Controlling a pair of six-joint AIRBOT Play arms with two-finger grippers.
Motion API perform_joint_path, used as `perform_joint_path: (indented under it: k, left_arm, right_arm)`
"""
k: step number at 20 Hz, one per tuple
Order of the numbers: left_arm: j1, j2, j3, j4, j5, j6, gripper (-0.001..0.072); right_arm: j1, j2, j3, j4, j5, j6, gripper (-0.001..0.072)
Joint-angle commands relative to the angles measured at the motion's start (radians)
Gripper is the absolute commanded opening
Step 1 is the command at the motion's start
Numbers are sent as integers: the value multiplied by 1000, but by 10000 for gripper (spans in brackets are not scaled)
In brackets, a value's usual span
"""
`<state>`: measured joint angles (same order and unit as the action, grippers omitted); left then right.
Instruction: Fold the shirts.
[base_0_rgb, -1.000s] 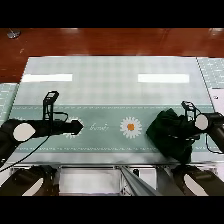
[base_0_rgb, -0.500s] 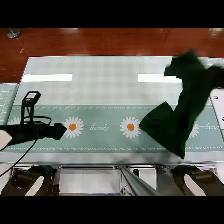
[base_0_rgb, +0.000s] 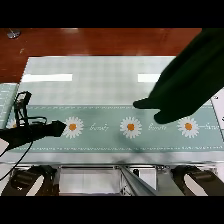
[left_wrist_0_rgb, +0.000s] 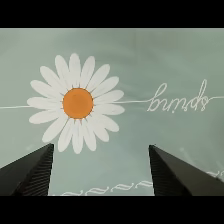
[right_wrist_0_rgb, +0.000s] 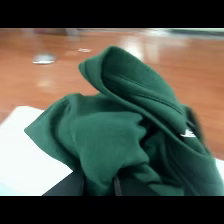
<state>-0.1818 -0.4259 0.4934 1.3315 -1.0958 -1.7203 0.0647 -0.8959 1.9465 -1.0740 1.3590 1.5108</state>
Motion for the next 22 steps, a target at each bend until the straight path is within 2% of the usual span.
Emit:
perform_joint_path:
  k: [1, 3, 5, 7, 10, 12, 16, 17, 18, 19, 21, 22]
  left_arm:
    - [1, 3, -2, -1, 27, -22, 703]
    - [1, 3, -2, -1, 32, -41, 703]
    - [1, 2, -2, -1, 46, -48, 703]
    - [1, 2, -2, -1, 49, -48, 703]
    - [1, 2, -2, -1, 48, -48, 703]
    - [1, 2, -2, -1, 49, -48, 703]
    - [1, -16, -2, -1, 48, -48, 703]
    - [1, -21, -2, -2, 48, -47, 703]
    - [1, -26, -2, -1, 48, -47, 703]
    - [1, -31, -1, 0, 50, -37, 703]
    - [1, -39, 0, 0, 27, 40, 703]
    - [3, -40, 0, 5, 4, 39, 703]
  right_arm:
    - [1, -43, 50, 245, 106, -57, 39]
    - [34, -40, -38, 280, 127, -64, 39]
    - [152, -39, -177, 272, 106, -66, 39]
    - [333, -41, -377, 190, 5, -67, 39]
    - [552, -90, -676, 99, -224, -7, 39]
    - [651, -190, -799, 122, -386, 9, 39]
    - [734, -431, -813, 289, -469, -54, 41]
    - [729, -463, -813, 323, -469, -60, 166]
    - [712, -473, -810, 336, -457, -66, 521]
    - [670, -467, -799, 333, -414, -86, 618]
    - [517, -425, -765, 303, -267, -99, 618]
    - [419, -385, -759, 264, -197, -98, 617]
